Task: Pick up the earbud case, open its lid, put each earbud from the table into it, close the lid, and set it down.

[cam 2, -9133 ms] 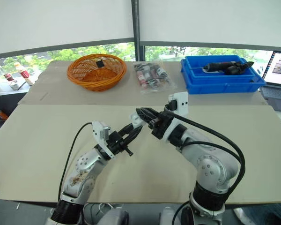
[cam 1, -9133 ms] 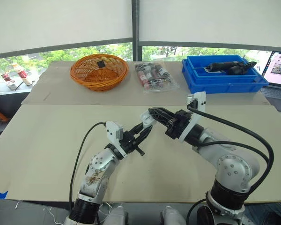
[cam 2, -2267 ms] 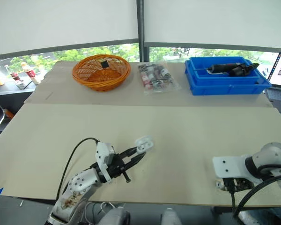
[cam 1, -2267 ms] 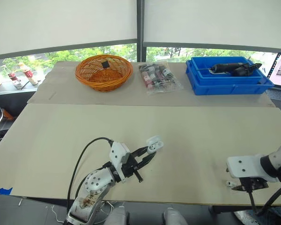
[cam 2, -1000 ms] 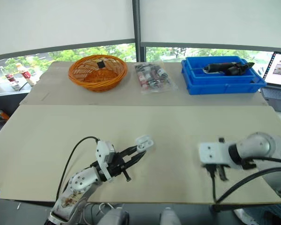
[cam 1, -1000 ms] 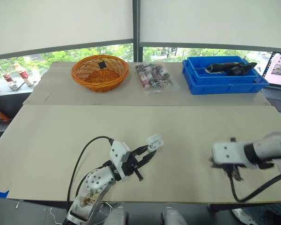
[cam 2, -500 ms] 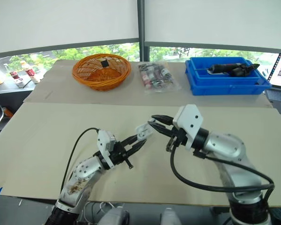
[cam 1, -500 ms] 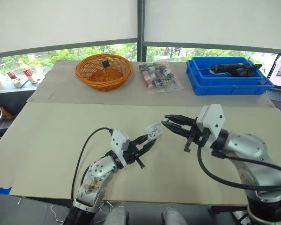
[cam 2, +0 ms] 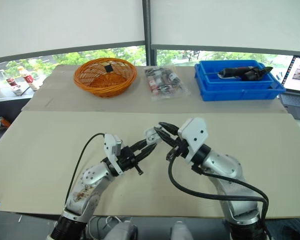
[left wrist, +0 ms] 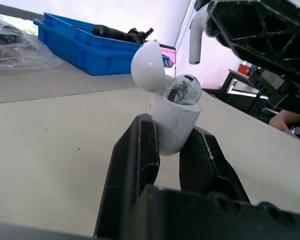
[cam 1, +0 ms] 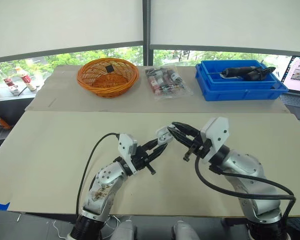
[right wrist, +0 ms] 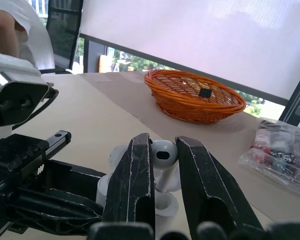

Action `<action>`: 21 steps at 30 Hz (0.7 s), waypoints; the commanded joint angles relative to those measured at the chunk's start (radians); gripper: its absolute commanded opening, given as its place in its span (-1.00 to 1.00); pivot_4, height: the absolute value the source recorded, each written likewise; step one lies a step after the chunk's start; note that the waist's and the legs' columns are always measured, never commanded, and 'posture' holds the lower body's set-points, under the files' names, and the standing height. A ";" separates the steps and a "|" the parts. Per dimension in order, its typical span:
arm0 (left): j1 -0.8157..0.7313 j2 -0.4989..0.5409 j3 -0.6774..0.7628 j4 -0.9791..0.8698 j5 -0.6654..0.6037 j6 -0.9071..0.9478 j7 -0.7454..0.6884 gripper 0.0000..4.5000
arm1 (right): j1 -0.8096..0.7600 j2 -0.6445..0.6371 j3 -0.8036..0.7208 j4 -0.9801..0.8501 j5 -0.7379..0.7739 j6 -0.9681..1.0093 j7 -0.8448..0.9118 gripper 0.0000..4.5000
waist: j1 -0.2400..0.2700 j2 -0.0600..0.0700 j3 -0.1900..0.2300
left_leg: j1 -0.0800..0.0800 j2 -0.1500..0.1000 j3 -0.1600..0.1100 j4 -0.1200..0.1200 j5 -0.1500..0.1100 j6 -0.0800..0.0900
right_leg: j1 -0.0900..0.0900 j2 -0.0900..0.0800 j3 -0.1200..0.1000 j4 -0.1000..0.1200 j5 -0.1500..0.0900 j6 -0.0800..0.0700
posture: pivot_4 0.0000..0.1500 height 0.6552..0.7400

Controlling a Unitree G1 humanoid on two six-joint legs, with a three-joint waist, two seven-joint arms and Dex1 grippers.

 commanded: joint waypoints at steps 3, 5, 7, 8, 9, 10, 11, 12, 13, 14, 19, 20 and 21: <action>-0.017 -0.002 -0.003 -0.030 -0.008 -0.007 -0.009 -0.75 | -0.006 0.020 0.014 0.024 -0.034 -0.046 -0.033 -0.85 | 0.000 0.000 0.000 | 0.000 0.000 0.000 0.000 0.000 0.000 | 0.000 0.000 0.000 0.000 0.000 0.000 | 1.00 1.00; -0.016 -0.001 -0.003 -0.031 -0.008 -0.008 -0.010 -0.75 | -0.005 0.023 0.017 0.033 -0.043 -0.054 -0.038 -0.85 | 0.000 0.000 0.000 | 0.000 0.000 0.000 0.000 0.000 0.000 | 0.000 0.000 0.000 0.000 0.000 0.000 | 1.00 1.00; -0.014 -0.001 -0.003 -0.032 -0.008 -0.009 -0.010 -0.75 | -0.002 0.022 0.020 0.042 -0.056 -0.066 -0.042 -0.85 | -0.001 0.000 0.000 | 0.000 0.000 0.000 0.000 0.000 0.000 | 0.000 0.000 0.000 0.000 0.000 0.000 | 1.00 1.00; -0.014 -0.001 -0.002 -0.032 -0.008 -0.009 -0.011 -0.75 | -0.001 0.021 0.022 0.047 -0.063 -0.072 -0.044 -0.85 | -0.002 0.000 0.000 | 0.000 0.000 0.000 0.000 0.000 0.000 | 0.000 0.000 0.000 0.000 0.000 0.000 | 1.00 1.00; -0.014 -0.001 -0.002 -0.032 -0.008 -0.009 -0.011 -0.75 | 0.000 0.020 0.023 0.050 -0.067 -0.076 -0.045 -0.85 | -0.002 0.000 0.000 | 0.000 0.000 0.000 0.000 0.000 0.000 | 0.000 0.000 0.000 0.000 0.000 0.000 | 1.00 1.00; -0.014 -0.001 -0.002 -0.032 -0.008 -0.010 -0.010 -0.75 | 0.004 0.016 0.026 0.052 -0.072 -0.083 -0.044 -0.85 | -0.002 0.000 0.000 | 0.000 0.000 0.000 0.000 0.000 0.000 | 0.000 0.000 0.000 0.000 0.000 0.000 | 1.00 1.00; -0.014 -0.001 -0.002 -0.032 -0.008 -0.010 -0.010 -0.75 | 0.007 0.014 0.029 0.054 -0.075 -0.088 -0.043 -0.85 | -0.002 0.000 0.000 | 0.000 0.000 0.000 0.000 0.000 0.000 | 0.000 0.000 0.000 0.000 0.000 0.000 | 1.00 1.00; -0.015 -0.001 -0.002 -0.031 -0.008 -0.010 -0.010 -0.75 | 0.010 0.014 0.032 0.055 -0.077 -0.092 -0.042 -0.85 | -0.002 0.000 0.000 | 0.000 0.000 0.000 0.000 0.000 0.000 | 0.000 0.000 0.000 0.000 0.000 0.000 | 1.00 1.00; -0.015 -0.002 -0.002 -0.031 -0.007 -0.011 -0.009 -0.75 | 0.014 0.014 0.035 0.054 -0.080 -0.097 -0.041 -0.85 | -0.002 0.000 0.000 | 0.000 0.000 0.000 0.000 0.000 0.000 | 0.000 0.000 0.000 0.000 0.000 0.000 | 1.00 1.00; -0.015 -0.002 -0.002 -0.030 -0.007 -0.011 -0.009 -0.75 | 0.016 0.015 0.038 0.054 -0.081 -0.100 -0.041 -0.85 | -0.002 0.000 0.000 | 0.000 0.000 0.000 0.000 0.000 0.000 | 0.000 0.000 0.000 0.000 0.000 0.000 | 1.00 1.00; -0.021 -0.006 0.000 -0.029 -0.009 -0.013 -0.008 -0.75 | 0.041 0.009 0.067 0.050 -0.107 -0.124 -0.035 -0.85 | -0.003 0.000 0.000 | 0.000 0.000 0.000 -0.001 0.000 0.000 | 0.000 0.000 0.000 0.000 0.000 0.000 | 1.00 1.00; -0.021 -0.006 -0.001 -0.029 -0.009 -0.014 -0.008 -0.75 | 0.044 0.007 0.071 0.051 -0.115 -0.129 -0.034 -0.85 | -0.003 0.000 0.000 | 0.000 0.000 0.000 -0.001 0.000 0.000 | 0.000 0.000 0.000 0.000 0.000 0.000 | 1.00 1.00; -0.021 -0.006 -0.001 -0.029 -0.009 -0.015 -0.009 -0.75 | 0.045 0.007 0.073 0.052 -0.119 -0.134 -0.035 -0.85 | -0.003 0.000 0.000 | 0.000 0.000 0.000 -0.001 0.000 0.000 | 0.000 0.000 0.000 -0.001 0.000 0.000 | 1.00 1.00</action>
